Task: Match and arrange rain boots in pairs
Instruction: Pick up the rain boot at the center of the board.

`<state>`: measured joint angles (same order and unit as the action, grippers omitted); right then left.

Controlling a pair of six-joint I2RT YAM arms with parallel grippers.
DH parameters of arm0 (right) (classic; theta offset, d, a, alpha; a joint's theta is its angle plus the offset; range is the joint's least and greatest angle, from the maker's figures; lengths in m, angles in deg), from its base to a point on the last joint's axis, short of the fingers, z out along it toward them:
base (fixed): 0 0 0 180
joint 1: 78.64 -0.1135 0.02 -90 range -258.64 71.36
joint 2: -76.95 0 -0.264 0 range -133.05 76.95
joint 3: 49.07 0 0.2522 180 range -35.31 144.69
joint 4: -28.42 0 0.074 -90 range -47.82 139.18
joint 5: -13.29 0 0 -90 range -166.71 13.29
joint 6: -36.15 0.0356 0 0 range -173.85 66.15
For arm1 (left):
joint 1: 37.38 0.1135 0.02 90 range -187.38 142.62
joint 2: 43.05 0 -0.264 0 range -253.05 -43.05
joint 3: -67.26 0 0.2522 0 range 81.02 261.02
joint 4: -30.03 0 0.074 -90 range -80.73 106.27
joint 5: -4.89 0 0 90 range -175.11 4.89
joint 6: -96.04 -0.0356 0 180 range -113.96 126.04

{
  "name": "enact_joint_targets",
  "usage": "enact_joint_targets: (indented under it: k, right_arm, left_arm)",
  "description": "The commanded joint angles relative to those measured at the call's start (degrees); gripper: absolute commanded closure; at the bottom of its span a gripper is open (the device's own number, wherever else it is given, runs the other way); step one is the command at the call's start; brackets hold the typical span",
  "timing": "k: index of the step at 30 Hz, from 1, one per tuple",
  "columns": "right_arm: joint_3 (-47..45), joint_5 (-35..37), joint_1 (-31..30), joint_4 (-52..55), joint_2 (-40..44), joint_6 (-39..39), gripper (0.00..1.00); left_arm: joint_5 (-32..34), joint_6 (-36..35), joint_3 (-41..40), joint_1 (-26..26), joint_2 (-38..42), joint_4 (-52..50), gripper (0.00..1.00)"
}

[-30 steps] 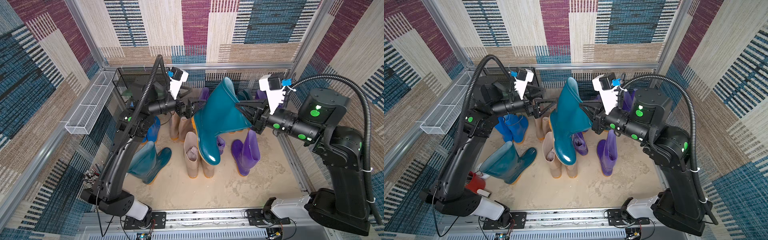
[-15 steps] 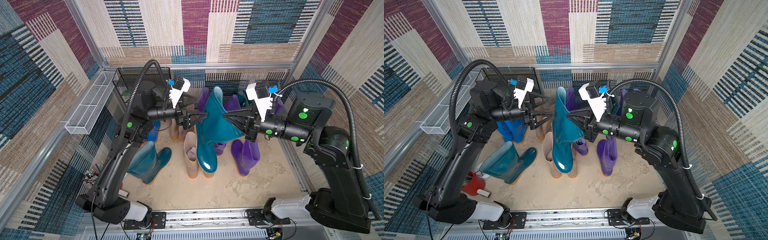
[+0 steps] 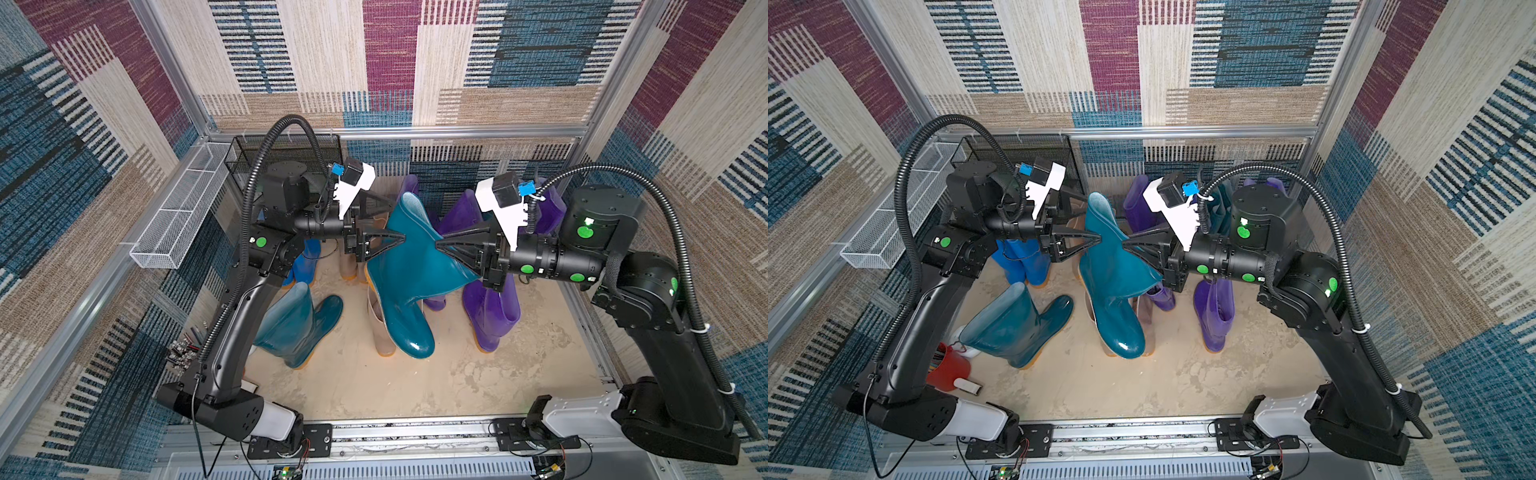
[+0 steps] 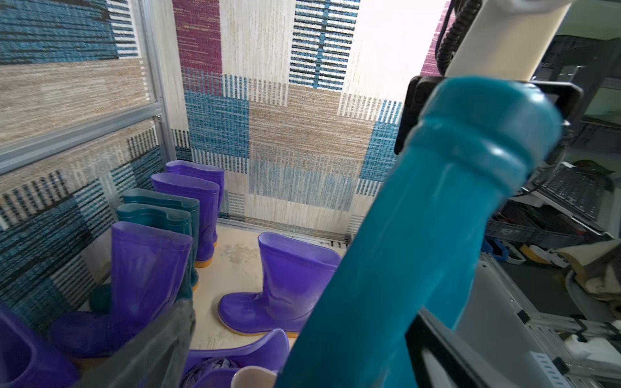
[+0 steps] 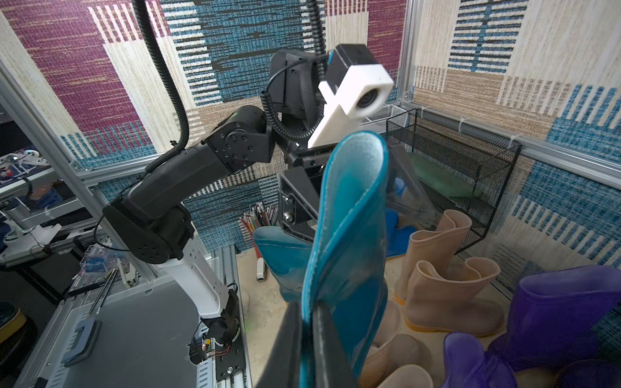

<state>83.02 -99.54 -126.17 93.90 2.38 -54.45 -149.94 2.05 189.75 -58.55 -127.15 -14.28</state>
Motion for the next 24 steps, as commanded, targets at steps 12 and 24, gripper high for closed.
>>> enact_joint_targets:
  k: [12,24]
  right_arm:
    - [-0.52,-8.46,12.51,-12.86,-4.1,5.25,1.0]
    - [-17.14,27.78,13.93,-10.67,4.45,11.65,0.14]
  left_arm:
    - [-8.62,6.35,-3.71,0.17,4.35,9.85,1.0]
    - [29.08,8.28,18.28,1.05,0.76,-7.25,1.0]
